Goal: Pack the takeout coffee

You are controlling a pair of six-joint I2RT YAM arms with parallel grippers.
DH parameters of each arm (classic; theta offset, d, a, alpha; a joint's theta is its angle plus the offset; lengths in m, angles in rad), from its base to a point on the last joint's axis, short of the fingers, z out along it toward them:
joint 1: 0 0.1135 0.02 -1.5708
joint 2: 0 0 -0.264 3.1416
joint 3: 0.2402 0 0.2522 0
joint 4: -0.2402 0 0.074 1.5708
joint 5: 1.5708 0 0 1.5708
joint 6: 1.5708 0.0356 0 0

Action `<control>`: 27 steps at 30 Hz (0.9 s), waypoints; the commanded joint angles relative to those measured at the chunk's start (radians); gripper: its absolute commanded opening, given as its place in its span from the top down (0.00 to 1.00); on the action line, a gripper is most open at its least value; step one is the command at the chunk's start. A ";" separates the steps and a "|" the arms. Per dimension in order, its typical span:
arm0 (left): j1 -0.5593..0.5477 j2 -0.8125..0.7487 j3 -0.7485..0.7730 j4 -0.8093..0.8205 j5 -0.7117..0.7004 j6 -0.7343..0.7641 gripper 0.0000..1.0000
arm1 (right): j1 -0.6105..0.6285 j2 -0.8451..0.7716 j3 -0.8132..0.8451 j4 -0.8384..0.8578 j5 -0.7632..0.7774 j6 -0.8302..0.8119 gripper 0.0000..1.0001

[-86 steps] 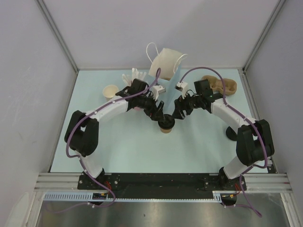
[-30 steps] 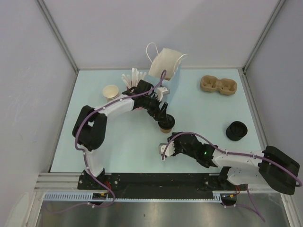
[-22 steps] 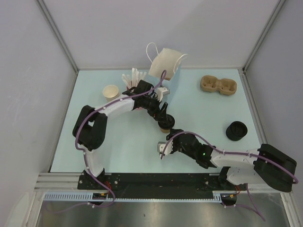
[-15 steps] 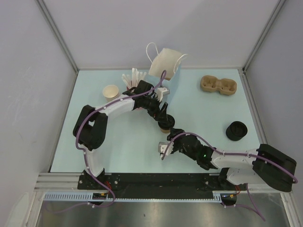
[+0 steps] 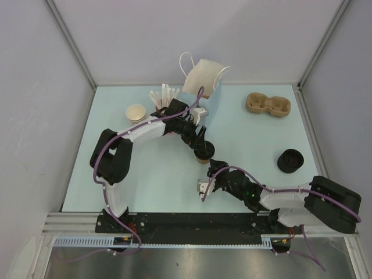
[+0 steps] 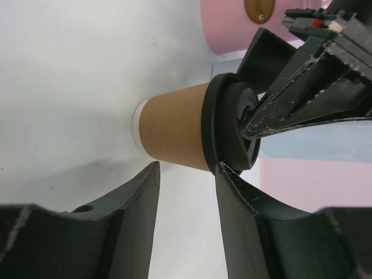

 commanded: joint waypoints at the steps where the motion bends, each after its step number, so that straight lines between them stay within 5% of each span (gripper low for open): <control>1: -0.001 0.014 0.003 0.003 0.000 0.002 0.13 | 0.018 -0.011 0.013 0.116 0.016 -0.009 0.53; 27: -0.002 0.009 -0.001 0.007 0.003 -0.002 0.14 | -0.049 0.063 0.104 -0.006 -0.033 0.086 0.53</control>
